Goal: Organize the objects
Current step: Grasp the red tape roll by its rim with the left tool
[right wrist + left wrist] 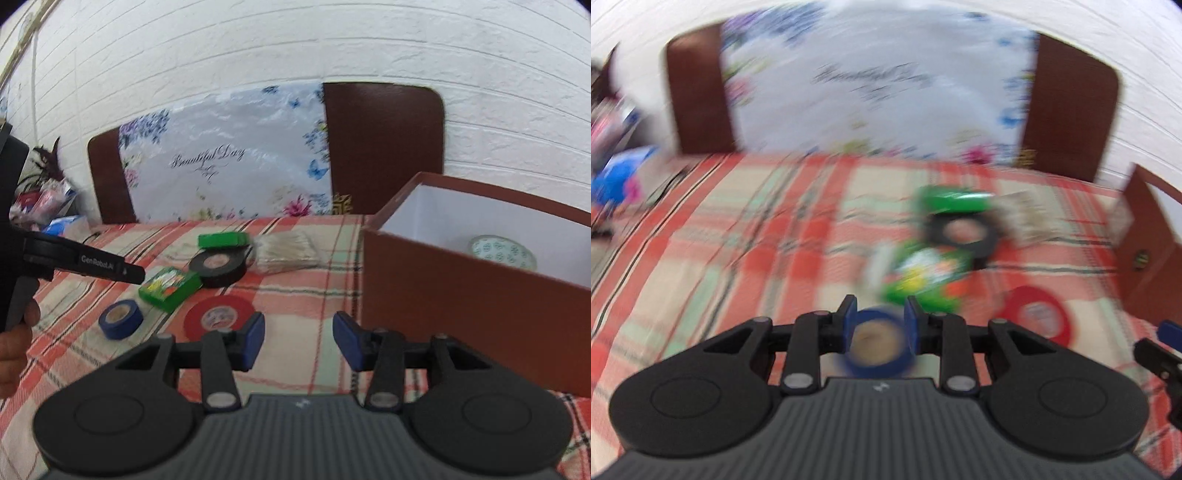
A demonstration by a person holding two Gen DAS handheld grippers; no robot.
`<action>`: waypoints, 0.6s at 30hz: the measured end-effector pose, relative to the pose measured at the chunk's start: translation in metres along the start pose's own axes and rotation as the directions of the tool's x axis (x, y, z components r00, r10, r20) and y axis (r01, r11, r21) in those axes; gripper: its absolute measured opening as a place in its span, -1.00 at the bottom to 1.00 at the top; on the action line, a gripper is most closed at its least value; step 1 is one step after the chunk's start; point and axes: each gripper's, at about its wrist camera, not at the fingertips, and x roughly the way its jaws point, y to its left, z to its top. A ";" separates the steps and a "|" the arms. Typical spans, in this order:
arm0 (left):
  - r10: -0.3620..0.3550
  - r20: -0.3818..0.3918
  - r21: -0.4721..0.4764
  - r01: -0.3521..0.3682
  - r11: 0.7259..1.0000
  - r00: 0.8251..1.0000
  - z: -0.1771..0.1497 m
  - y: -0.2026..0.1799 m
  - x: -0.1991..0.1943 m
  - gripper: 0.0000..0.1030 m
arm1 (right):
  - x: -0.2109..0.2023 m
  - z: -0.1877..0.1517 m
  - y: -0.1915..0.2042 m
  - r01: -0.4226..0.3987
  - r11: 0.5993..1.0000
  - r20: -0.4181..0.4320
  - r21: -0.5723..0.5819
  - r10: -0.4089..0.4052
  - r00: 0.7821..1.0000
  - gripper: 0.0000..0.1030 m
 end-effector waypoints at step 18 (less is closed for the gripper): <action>0.009 0.027 -0.103 -0.006 0.995 1.000 -0.042 0.046 -0.008 -0.30 | 0.044 -0.027 0.027 -0.070 0.989 -0.146 -0.131 0.050 0.988 0.44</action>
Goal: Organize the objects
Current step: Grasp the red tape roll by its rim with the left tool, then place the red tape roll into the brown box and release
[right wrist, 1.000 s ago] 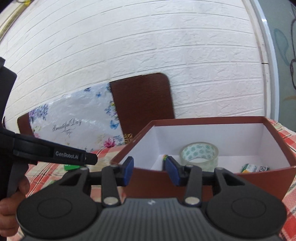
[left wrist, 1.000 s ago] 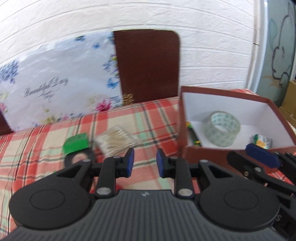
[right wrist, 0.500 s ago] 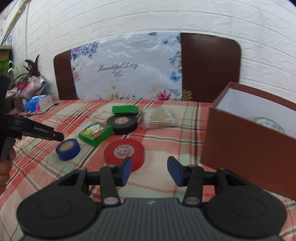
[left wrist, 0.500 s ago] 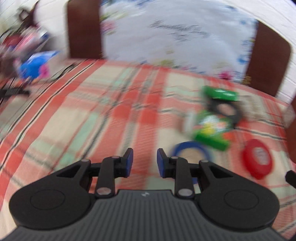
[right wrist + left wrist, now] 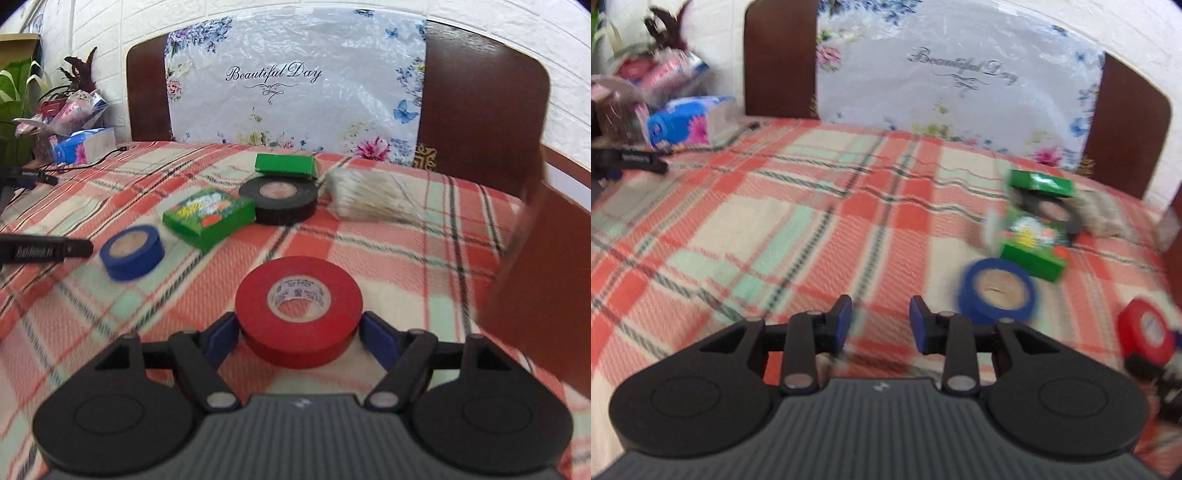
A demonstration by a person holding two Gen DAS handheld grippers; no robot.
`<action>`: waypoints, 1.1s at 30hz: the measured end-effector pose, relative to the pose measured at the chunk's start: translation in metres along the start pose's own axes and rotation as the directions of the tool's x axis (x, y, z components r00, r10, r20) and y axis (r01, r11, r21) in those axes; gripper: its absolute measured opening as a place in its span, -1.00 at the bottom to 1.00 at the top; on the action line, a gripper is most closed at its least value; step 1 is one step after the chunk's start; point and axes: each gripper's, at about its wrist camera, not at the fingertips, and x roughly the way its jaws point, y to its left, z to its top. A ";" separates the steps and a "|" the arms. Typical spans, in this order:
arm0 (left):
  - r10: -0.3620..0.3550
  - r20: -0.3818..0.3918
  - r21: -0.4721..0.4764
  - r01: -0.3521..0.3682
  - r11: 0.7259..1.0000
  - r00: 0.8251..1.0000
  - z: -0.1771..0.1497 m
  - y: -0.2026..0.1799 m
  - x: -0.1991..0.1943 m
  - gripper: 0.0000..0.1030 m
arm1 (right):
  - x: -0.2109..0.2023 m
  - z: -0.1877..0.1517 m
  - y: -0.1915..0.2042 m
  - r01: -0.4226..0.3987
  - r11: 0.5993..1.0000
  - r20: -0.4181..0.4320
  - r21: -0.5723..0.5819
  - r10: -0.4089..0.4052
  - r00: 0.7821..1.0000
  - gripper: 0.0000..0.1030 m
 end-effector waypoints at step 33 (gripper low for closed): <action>-0.569 -0.259 0.412 0.622 0.666 0.781 0.052 -0.353 -0.061 -0.42 | -0.116 -0.006 -0.132 0.424 0.895 0.362 0.136 -0.443 0.820 0.45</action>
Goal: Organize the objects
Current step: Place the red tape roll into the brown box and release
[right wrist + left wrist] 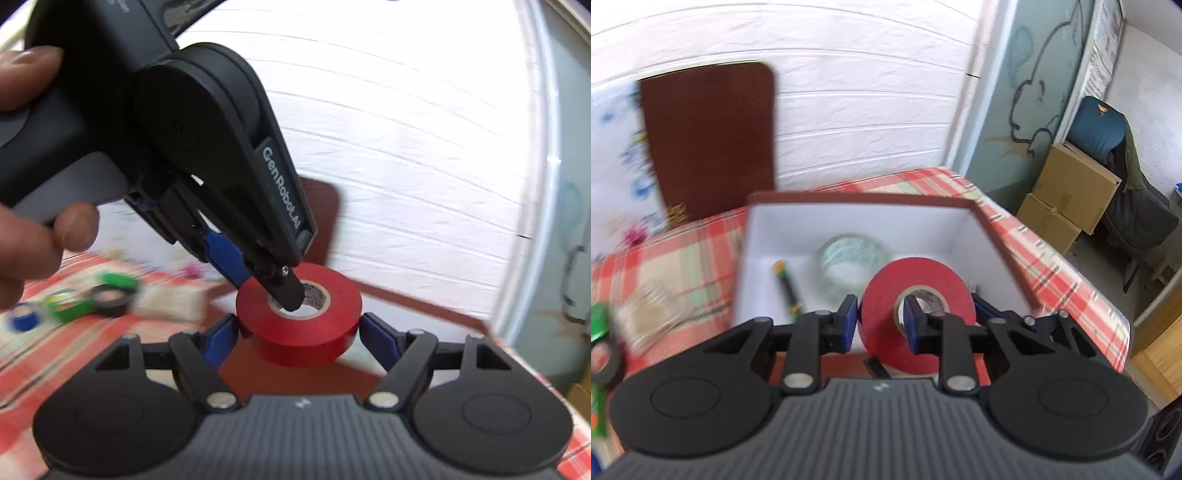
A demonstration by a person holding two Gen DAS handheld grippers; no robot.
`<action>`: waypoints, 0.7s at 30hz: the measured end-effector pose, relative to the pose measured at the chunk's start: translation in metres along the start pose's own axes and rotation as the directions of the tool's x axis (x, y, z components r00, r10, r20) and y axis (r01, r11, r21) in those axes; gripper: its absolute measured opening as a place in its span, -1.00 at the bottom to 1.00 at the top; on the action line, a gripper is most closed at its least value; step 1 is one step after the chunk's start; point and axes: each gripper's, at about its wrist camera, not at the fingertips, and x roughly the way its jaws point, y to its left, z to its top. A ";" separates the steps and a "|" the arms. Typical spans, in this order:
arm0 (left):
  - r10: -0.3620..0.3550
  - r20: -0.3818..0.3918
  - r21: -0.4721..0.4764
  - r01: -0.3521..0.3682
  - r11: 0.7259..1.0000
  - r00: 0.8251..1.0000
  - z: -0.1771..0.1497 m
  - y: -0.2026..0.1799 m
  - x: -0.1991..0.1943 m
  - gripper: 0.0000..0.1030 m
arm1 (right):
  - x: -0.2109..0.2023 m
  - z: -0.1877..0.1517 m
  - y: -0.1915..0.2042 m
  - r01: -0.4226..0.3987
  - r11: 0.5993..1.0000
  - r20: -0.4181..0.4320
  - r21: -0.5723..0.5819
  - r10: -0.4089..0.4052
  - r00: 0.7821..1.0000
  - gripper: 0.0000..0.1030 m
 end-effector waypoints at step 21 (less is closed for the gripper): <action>0.304 -0.014 -0.048 -0.304 0.952 0.953 -0.066 0.032 -0.049 -0.12 | -0.032 -0.014 -0.019 -0.057 0.930 -0.187 0.364 0.133 0.973 0.57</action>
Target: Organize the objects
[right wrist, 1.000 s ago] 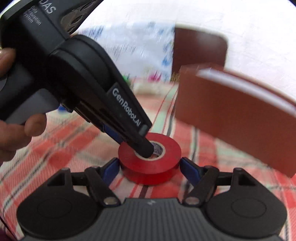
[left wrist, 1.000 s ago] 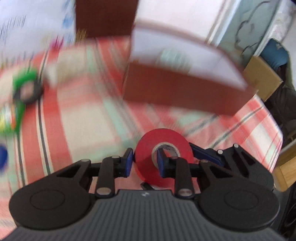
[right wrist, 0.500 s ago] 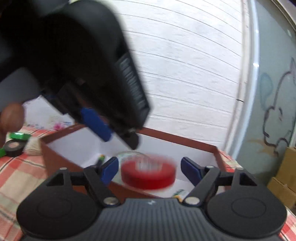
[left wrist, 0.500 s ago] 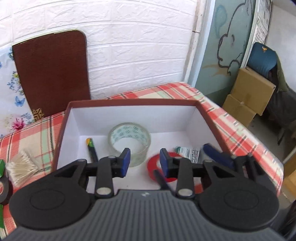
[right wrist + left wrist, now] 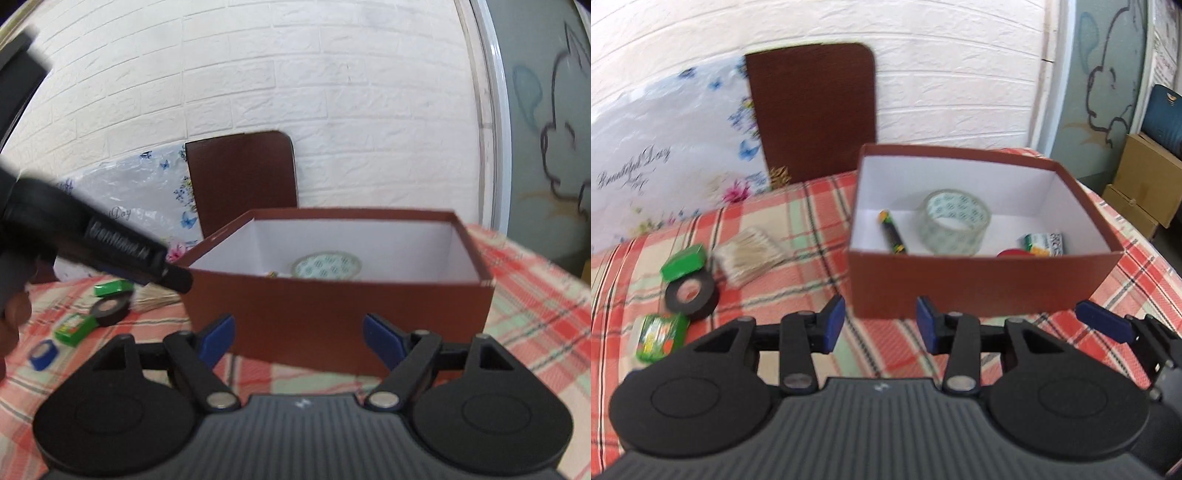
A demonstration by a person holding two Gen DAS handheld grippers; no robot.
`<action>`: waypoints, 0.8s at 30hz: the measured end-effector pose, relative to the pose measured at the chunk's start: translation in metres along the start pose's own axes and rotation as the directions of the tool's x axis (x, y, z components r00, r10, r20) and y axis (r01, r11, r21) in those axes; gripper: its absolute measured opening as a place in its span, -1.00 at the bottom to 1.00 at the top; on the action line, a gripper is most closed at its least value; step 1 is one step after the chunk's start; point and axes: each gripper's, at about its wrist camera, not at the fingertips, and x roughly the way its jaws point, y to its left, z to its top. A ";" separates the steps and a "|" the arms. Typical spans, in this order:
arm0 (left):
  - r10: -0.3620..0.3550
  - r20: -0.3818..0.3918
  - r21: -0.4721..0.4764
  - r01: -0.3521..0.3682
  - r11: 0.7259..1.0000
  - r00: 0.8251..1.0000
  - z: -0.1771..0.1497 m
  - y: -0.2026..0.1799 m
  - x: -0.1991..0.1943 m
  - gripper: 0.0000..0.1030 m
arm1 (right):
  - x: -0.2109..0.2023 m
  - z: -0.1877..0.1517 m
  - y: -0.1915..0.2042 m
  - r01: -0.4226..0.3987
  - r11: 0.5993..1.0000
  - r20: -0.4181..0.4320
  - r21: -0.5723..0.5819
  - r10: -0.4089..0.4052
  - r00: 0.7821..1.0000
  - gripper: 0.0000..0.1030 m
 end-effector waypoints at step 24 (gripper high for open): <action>0.067 -0.039 -0.056 -0.069 0.996 0.997 -0.051 0.048 -0.002 0.14 | -0.008 -0.005 0.015 0.028 0.990 -0.111 0.139 -0.013 0.994 0.61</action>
